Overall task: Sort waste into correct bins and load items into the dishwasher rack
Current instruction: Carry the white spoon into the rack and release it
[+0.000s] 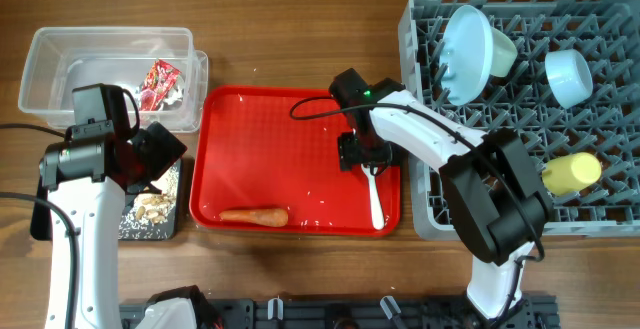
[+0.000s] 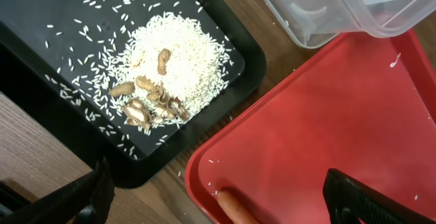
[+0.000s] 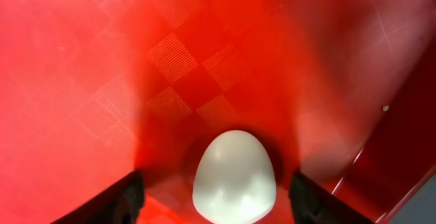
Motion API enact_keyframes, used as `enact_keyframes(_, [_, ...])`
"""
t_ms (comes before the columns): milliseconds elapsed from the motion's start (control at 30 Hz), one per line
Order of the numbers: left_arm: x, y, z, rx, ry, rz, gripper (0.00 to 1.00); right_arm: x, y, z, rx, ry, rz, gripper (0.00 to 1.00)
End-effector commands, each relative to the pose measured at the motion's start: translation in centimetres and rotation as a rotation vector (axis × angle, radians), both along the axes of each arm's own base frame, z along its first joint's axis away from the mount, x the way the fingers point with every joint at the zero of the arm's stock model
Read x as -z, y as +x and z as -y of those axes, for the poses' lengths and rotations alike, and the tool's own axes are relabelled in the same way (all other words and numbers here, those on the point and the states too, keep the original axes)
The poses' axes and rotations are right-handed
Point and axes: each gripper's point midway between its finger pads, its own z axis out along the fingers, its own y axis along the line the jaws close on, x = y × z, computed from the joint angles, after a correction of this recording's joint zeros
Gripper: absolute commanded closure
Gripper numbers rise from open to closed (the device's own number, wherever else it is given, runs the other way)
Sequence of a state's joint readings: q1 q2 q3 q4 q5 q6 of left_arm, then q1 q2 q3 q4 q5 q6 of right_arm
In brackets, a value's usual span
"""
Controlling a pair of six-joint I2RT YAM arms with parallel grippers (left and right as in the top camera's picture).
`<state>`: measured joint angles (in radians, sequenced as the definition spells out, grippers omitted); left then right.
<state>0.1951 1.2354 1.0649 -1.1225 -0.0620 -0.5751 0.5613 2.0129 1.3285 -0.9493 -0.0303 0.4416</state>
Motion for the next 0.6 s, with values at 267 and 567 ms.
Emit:
enact_keyframes(267, [-0.3,-0.1,-0.1,-0.017,-0.002,0.014,0.00,1.5,-1.4,-0.4,-0.011,0.024,-0.078,0.65])
enact_keyframes(567, [-0.3,0.0,-0.1,-0.017,-0.002,0.015,0.00,-3.5,0.6,-1.0,-0.038,0.114,0.033,0.72])
